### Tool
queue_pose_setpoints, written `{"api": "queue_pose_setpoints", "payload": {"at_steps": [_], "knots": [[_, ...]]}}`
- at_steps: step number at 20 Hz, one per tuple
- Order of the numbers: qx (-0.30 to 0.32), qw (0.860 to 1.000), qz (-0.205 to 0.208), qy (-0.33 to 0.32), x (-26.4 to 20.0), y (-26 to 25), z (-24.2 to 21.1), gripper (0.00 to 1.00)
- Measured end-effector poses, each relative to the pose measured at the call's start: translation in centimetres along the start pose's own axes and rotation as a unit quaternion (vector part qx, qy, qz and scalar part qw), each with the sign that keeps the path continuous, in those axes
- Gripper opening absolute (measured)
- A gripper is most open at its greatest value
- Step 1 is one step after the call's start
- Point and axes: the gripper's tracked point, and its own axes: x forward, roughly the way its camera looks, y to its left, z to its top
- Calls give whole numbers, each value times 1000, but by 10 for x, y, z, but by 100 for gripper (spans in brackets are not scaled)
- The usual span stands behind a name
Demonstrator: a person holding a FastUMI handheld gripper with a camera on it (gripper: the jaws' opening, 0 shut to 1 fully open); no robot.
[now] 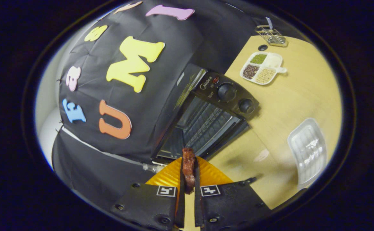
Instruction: Open the toaster oven, put the food inside, and close the toaster oven door.
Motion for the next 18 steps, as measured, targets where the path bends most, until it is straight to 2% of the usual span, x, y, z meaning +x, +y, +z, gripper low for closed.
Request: {"api": "queue_pose_setpoints", "payload": {"at_steps": [2,5,11,15,18], "knots": [[37,999,12,-21,27,4,-6,15],[76,995,9,-60,62,-1,-6,15],[83,988,-36,-127,121,-24,8,14],[67,986,-64,-137,152,-32,17,15],[51,984,-65,-155,161,-31,26,15]]}}
